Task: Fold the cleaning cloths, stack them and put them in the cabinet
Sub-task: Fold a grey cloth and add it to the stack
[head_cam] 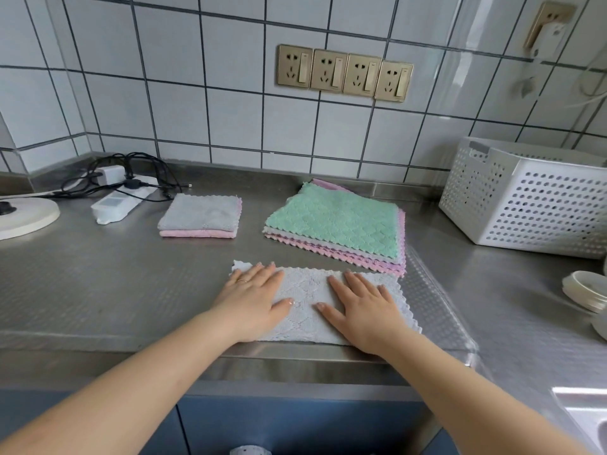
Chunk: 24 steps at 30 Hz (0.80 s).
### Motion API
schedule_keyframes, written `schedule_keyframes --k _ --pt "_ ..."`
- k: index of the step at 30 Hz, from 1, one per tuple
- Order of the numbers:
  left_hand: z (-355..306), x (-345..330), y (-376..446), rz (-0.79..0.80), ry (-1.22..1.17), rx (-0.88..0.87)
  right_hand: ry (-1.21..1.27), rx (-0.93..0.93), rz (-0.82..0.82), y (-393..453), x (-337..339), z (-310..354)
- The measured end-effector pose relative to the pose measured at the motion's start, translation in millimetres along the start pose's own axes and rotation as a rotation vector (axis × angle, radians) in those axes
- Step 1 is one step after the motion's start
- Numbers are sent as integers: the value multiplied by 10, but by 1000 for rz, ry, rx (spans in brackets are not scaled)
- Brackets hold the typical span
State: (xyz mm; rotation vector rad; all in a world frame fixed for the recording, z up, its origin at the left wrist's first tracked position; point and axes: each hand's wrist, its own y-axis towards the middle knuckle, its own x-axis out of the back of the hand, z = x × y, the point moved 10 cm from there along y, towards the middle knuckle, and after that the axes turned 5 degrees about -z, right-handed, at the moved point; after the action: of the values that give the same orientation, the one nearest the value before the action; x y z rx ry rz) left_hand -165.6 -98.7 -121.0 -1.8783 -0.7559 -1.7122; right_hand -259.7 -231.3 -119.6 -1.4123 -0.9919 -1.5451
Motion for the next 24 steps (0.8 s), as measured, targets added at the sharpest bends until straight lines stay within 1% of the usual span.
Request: schedule_keyframes --k 5,9,11,13,15,17,18,19,21,24 --pt "256 11 -45 39 -33 88 -20 -77 24 -45 22 -386" --pt "336 3 -55 51 -38 112 21 -145 28 -72 26 -615" --pt "258 74 -47 11 8 92 10 -141 15 -57 59 -632" --pt "-45 255 -94 -135 29 -38 -9 -113 -55 -27 148 -623" --pt "-533 447 -255 -296 -71 -263 0 -59 -183 -11 306 -590" --pt "-1019 475 -452 -357 -111 -474 37 11 -255 -30 422 -523" --pt "-1202 432 -515 -364 -85 -544 52 54 -248 -40 435 -471" --pt "-1327 393 -551 -375 -67 -582 52 103 -218 -51 419 -410" --pt "-1430 343 -546 -393 -48 -599 40 183 -162 -73 383 -320" --pt "-1462 323 -522 -422 -15 -619 63 198 -139 -103 387 -345"
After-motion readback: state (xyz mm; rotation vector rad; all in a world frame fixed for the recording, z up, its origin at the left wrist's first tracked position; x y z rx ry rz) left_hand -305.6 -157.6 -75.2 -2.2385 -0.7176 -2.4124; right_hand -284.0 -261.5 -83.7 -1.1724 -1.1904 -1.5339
